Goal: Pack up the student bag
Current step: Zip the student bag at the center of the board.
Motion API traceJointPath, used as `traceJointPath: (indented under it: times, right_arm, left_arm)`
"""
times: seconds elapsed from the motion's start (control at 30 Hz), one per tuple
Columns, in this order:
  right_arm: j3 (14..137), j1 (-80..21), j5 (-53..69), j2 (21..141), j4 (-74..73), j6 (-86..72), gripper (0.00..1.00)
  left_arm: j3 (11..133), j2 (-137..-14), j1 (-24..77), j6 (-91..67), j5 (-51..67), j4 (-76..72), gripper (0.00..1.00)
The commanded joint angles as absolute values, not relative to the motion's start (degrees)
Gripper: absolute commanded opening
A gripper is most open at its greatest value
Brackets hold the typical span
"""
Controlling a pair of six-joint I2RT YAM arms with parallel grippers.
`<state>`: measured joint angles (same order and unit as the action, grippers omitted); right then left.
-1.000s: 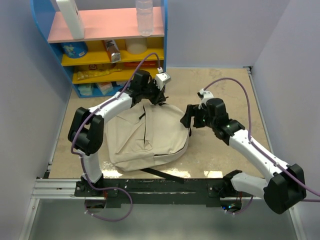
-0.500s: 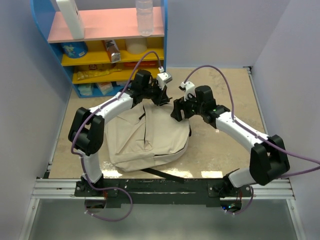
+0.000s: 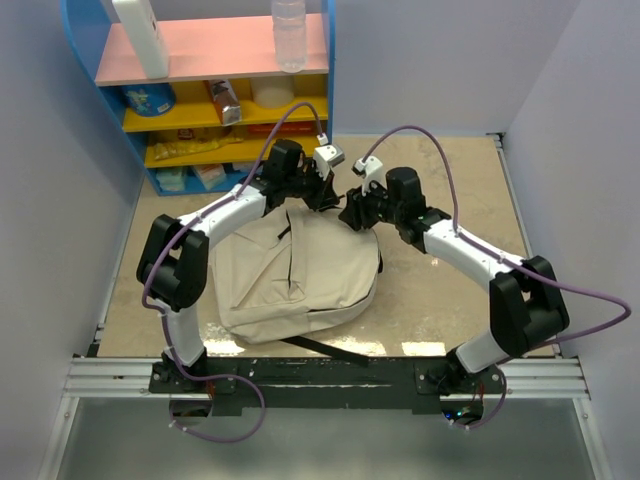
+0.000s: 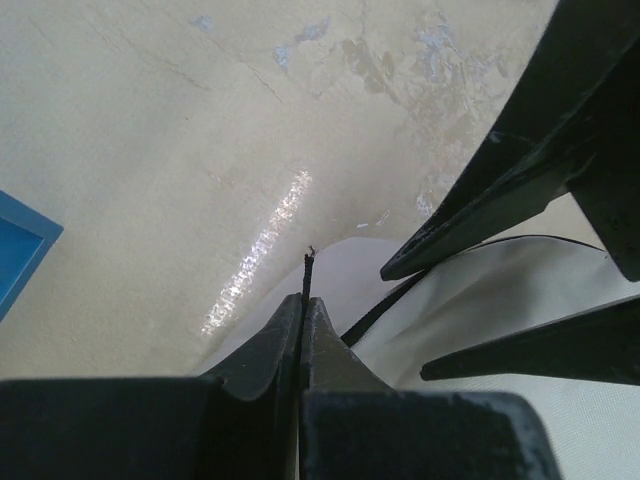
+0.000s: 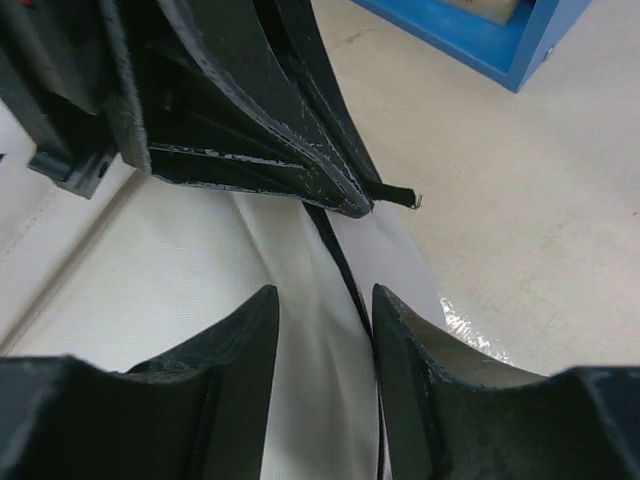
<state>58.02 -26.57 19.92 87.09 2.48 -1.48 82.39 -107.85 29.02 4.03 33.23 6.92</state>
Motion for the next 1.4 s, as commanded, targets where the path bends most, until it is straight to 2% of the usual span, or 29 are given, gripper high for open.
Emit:
traceJointPath:
  times: [0.0,0.13,0.27,0.4,0.73,0.9,1.13,1.37]
  right_arm:
    - [59.9,-26.5,22.1,89.6,3.9,-1.3,0.47]
    - [58.4,-26.5,22.0,89.6,4.5,-1.9,0.52]
    - [58.6,-26.5,21.0,90.2,4.3,-2.5,0.47]
    - [57.2,-26.4,18.3,88.2,6.3,-5.0,0.0]
    - [48.2,-26.1,8.0,78.7,11.2,-13.3,0.0]
    - [48.5,-25.5,0.3,77.9,7.0,-14.1,0.0]
    - [51.3,-20.5,-4.0,80.3,2.9,-16.3,0.0]
    - [52.6,-17.9,-1.2,80.8,2.4,-16.7,0.0]
  left_arm:
    - [82.7,-104.7,29.2,3.4,35.2,4.8,0.0]
    - [82.4,-104.2,29.2,3.7,34.8,4.8,0.0]
    - [82.7,-103.7,29.2,4.3,34.6,5.4,0.0]
    - [82.6,-103.4,29.2,4.5,33.6,5.9,0.0]
    - [78.4,-103.1,28.6,4.4,27.8,3.8,0.0]
    - [76.2,-103.2,27.4,5.8,25.5,2.1,0.0]
    - [73.2,-100.3,24.6,9.6,19.8,2.1,0.0]
    - [70.9,-98.4,22.5,9.5,19.2,1.1,0.0]
